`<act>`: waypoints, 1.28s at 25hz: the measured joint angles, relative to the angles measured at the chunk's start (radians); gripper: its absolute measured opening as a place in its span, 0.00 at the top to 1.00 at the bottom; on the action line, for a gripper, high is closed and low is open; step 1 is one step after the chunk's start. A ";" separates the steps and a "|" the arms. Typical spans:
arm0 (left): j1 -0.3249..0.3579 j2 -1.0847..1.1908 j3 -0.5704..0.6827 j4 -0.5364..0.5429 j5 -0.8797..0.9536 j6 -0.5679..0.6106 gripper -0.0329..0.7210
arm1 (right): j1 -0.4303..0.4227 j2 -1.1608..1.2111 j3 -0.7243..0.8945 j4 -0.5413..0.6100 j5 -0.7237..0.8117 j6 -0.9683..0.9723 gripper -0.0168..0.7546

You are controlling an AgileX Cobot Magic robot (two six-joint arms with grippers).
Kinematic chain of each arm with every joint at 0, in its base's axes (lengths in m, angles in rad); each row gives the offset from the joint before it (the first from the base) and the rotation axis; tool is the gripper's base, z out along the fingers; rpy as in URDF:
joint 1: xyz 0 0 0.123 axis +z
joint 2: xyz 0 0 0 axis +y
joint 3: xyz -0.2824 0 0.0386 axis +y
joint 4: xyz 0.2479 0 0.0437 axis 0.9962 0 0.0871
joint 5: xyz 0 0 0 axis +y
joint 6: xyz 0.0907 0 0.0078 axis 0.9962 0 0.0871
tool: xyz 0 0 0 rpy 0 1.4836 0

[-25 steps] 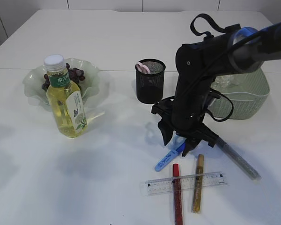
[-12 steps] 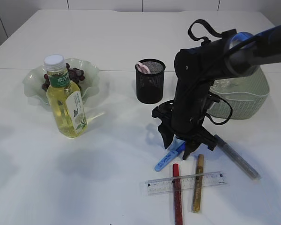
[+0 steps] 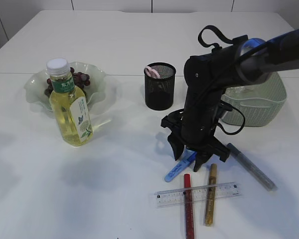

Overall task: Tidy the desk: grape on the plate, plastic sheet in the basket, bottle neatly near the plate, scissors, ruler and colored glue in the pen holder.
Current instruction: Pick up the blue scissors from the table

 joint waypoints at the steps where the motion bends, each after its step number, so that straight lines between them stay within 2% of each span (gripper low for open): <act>1: 0.000 0.000 0.000 0.000 -0.002 0.000 0.42 | 0.000 0.000 -0.002 0.000 0.000 0.000 0.41; 6: 0.000 0.000 0.000 0.000 -0.002 0.000 0.42 | 0.000 0.000 -0.002 0.000 0.000 0.002 0.44; 13: 0.000 0.000 0.000 0.000 -0.004 0.000 0.42 | 0.000 0.002 -0.002 -0.009 0.000 0.046 0.69; 25: 0.000 0.000 0.000 0.000 -0.004 0.000 0.42 | 0.000 0.002 -0.002 -0.019 -0.011 0.054 0.70; 32: 0.000 0.000 0.000 0.000 -0.004 0.000 0.42 | 0.000 0.002 -0.002 -0.019 -0.017 0.054 0.75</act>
